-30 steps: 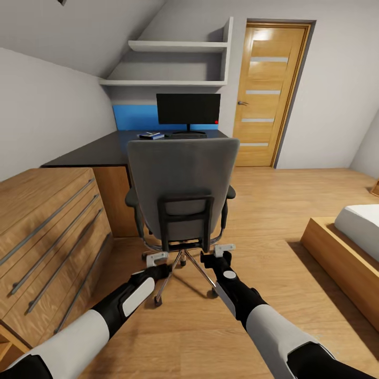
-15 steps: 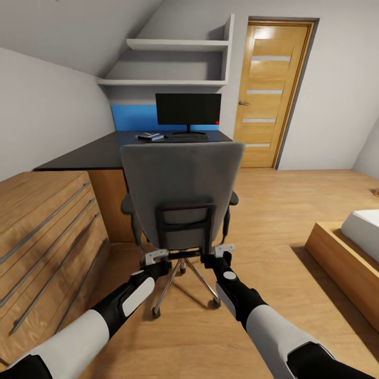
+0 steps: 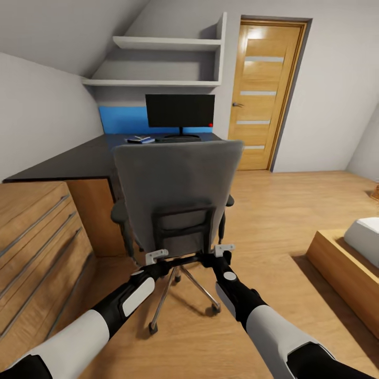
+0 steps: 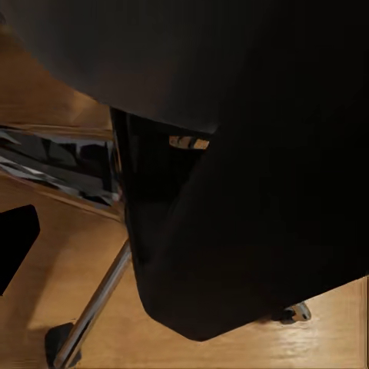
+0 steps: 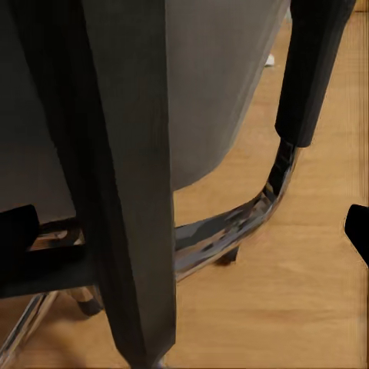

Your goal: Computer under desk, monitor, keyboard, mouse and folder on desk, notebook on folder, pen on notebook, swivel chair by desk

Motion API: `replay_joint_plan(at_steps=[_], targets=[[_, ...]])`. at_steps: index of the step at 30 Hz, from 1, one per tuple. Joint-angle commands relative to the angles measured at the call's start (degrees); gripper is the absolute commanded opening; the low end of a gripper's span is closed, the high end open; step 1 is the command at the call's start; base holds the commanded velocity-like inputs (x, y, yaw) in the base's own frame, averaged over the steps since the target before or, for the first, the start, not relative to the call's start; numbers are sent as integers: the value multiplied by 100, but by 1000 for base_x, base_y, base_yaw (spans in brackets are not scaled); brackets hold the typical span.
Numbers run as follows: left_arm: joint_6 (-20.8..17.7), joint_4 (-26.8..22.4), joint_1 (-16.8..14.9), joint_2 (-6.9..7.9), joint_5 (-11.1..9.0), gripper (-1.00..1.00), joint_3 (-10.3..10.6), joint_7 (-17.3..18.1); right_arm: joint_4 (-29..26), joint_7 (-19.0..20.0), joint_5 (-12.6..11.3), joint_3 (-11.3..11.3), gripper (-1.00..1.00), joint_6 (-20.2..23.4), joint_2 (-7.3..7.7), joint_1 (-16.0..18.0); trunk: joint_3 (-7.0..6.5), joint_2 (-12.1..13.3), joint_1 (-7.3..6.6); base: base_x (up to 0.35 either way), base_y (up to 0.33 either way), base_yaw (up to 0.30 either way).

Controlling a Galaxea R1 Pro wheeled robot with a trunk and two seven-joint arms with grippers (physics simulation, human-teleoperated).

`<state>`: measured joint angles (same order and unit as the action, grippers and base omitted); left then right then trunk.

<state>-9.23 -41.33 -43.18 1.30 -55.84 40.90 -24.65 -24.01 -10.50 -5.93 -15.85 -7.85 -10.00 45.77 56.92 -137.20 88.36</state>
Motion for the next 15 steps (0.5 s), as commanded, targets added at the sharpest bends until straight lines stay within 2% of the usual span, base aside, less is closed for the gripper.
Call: replay_joint_plan(at_steps=[1,8,15], targets=[[-16,-16,-6,11,-6,100,23,-48,10,-48,-58,-32,100,-32,0,6,-1,-2,2,325,0,-165],[-15,-16,-6,13,-6,100,23,-48,10,-48,-58,-32,100,-32,0,2,-11,-2,2,324,-16,-44],[-12,-22,-6,11,-5,100,23,-48,10,-48,-58,-32,100,-32,0,2,-12,-2,2,269,-207,-1]])
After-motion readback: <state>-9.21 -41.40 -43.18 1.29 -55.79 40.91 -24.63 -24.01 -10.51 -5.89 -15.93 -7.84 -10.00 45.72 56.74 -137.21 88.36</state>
